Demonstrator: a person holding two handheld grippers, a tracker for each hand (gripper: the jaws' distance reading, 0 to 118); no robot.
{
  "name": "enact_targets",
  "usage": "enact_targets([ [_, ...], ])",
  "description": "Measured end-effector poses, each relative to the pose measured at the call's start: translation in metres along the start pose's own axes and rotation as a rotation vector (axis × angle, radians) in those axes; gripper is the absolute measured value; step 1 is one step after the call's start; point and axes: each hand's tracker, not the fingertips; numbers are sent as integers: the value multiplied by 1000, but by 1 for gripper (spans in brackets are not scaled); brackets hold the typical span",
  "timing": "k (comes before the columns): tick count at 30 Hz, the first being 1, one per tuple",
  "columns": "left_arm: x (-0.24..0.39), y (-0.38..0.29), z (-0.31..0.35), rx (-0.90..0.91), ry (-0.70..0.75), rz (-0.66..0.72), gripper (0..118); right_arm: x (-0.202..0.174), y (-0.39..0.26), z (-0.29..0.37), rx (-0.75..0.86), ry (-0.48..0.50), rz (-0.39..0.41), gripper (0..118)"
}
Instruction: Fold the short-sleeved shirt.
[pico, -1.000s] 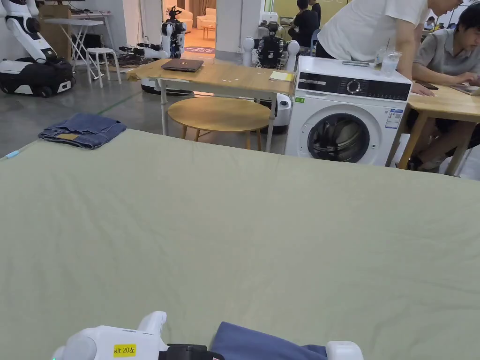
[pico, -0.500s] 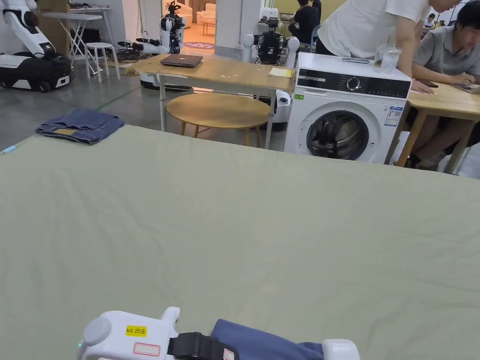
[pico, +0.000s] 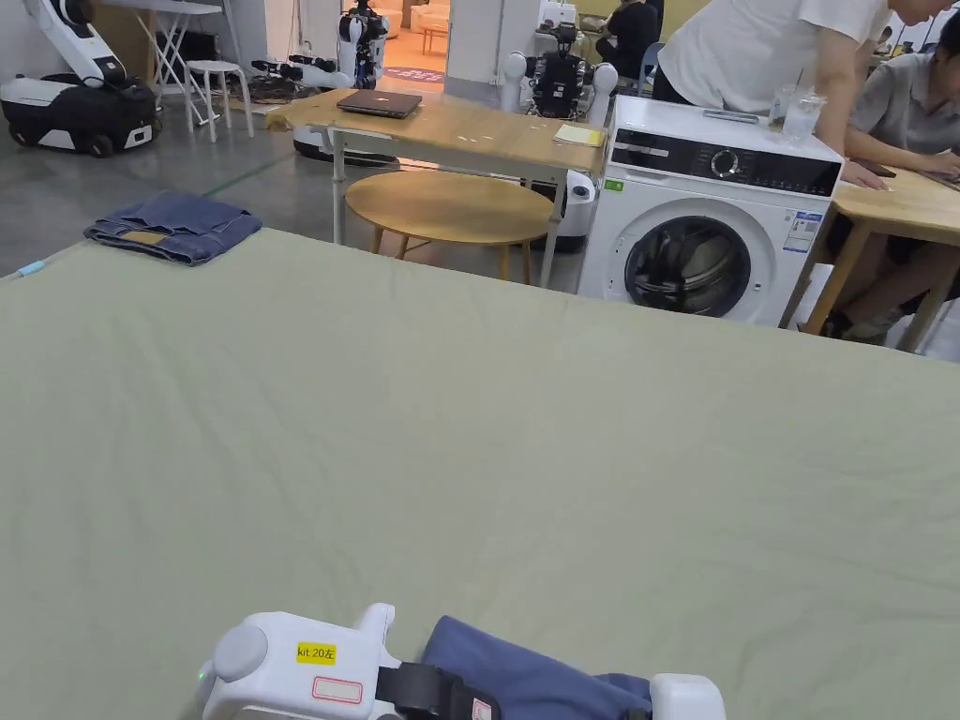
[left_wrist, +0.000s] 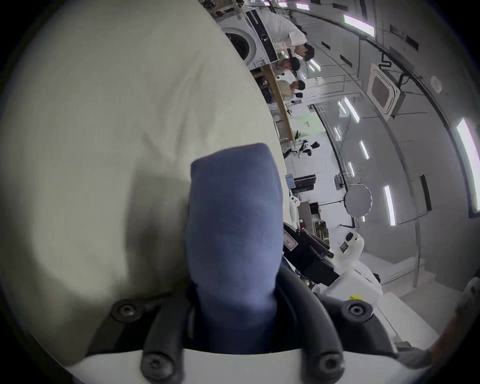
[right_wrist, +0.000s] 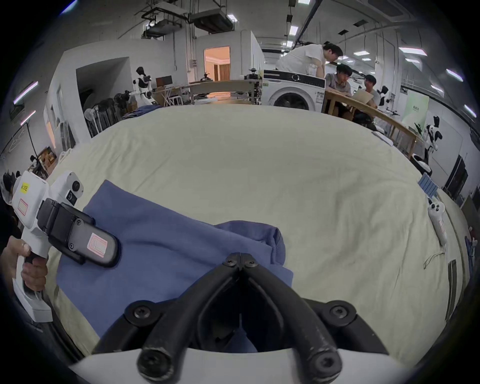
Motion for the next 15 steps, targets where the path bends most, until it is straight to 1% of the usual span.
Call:
enact_targets([
  [4, 11, 3, 6, -5, -16, 4, 15, -3, 1, 6, 34, -4, 32, 0],
  [9, 26, 8, 24, -12, 16, -16, 15, -9, 13, 19, 97, 12, 48, 0],
  [15, 40, 18, 82, 18, 108, -35, 15, -25, 36, 33, 179, 37, 96, 0],
])
